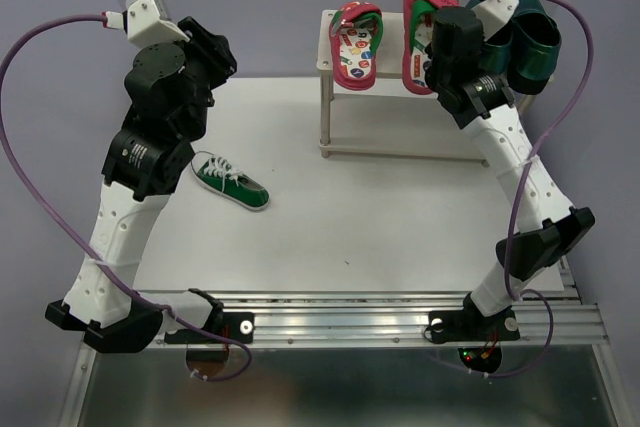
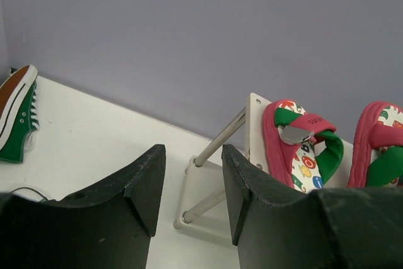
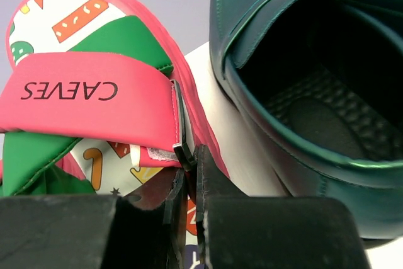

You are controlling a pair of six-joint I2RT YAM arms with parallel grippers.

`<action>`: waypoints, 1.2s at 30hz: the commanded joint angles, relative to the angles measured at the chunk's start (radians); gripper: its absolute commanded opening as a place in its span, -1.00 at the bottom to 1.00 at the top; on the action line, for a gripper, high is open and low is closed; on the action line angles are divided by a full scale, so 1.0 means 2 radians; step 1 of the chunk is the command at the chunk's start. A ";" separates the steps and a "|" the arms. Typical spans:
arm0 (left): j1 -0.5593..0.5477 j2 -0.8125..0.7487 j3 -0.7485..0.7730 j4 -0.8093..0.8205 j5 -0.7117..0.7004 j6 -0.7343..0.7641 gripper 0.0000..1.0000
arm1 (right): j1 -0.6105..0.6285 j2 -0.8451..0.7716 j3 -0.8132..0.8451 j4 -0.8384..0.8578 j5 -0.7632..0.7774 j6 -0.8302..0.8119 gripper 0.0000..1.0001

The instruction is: Place and organize the shoes onto the shoe shelf

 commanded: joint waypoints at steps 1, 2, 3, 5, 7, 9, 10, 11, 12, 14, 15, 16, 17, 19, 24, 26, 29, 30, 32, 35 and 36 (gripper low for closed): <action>0.002 -0.012 -0.004 0.016 -0.011 0.011 0.03 | -0.004 -0.005 0.006 0.066 -0.020 0.030 -0.99; 0.004 -0.012 -0.004 0.016 -0.011 0.011 0.03 | -0.004 -0.004 0.005 0.065 -0.022 0.036 -0.99; 0.004 -0.012 -0.004 0.017 -0.010 0.011 0.03 | -0.004 -0.004 0.005 0.063 -0.028 0.037 -0.99; 0.005 -0.011 -0.004 0.017 -0.010 0.011 0.03 | -0.004 -0.004 0.004 0.062 -0.034 0.044 -0.99; 0.004 -0.011 -0.005 0.017 -0.009 0.011 0.03 | -0.004 -0.002 0.007 0.060 -0.038 0.047 -0.99; 0.005 -0.011 -0.007 0.017 -0.009 0.011 0.03 | -0.004 0.002 0.011 0.058 -0.041 0.050 -0.99; 0.005 -0.010 -0.007 0.017 -0.010 0.010 0.03 | -0.004 0.004 0.013 0.055 -0.044 0.052 -0.99; 0.006 -0.011 -0.008 0.018 -0.010 0.011 0.03 | -0.004 0.006 0.014 0.053 -0.044 0.057 -0.99; 0.007 -0.012 -0.008 0.018 -0.010 0.011 0.03 | -0.004 0.007 0.016 0.051 -0.045 0.059 -0.99; 0.009 -0.012 -0.009 0.018 -0.010 0.011 0.03 | -0.004 0.008 0.014 0.049 -0.047 0.066 -0.98; 0.009 -0.012 -0.010 0.018 -0.010 0.011 0.03 | -0.004 0.008 0.013 0.049 -0.045 0.067 -0.99; 0.009 -0.011 -0.010 0.018 -0.010 0.011 0.03 | -0.004 0.010 0.013 0.050 -0.042 0.067 -0.98; 0.010 -0.011 -0.011 0.018 -0.010 0.012 0.03 | -0.004 0.011 0.012 0.049 -0.041 0.067 -0.98; 0.011 -0.011 -0.012 0.018 -0.010 0.012 0.03 | -0.004 0.011 0.008 0.049 -0.035 0.070 -0.99; 0.013 -0.009 -0.011 0.017 -0.011 0.014 0.03 | -0.004 0.013 0.003 0.050 -0.021 0.077 -0.99; 0.015 -0.008 -0.011 0.016 -0.012 0.014 0.03 | -0.004 0.013 0.001 0.049 -0.018 0.079 -0.99; 0.015 -0.008 -0.011 0.015 -0.012 0.015 0.03 | -0.004 0.013 -0.004 0.049 -0.011 0.087 -0.99; 0.016 -0.008 -0.011 0.014 -0.012 0.013 0.03 | -0.004 0.013 -0.003 0.050 -0.011 0.087 -0.98; 0.016 -0.008 -0.011 0.014 -0.012 0.014 0.03 | -0.004 0.018 -0.001 0.049 -0.014 0.087 -0.99; 0.016 -0.009 -0.011 0.012 -0.012 0.012 0.03 | -0.004 0.021 0.003 0.050 -0.023 0.087 -0.78; 0.017 -0.009 -0.013 0.012 -0.013 0.012 0.03 | -0.004 0.022 0.003 0.049 -0.027 0.087 -0.33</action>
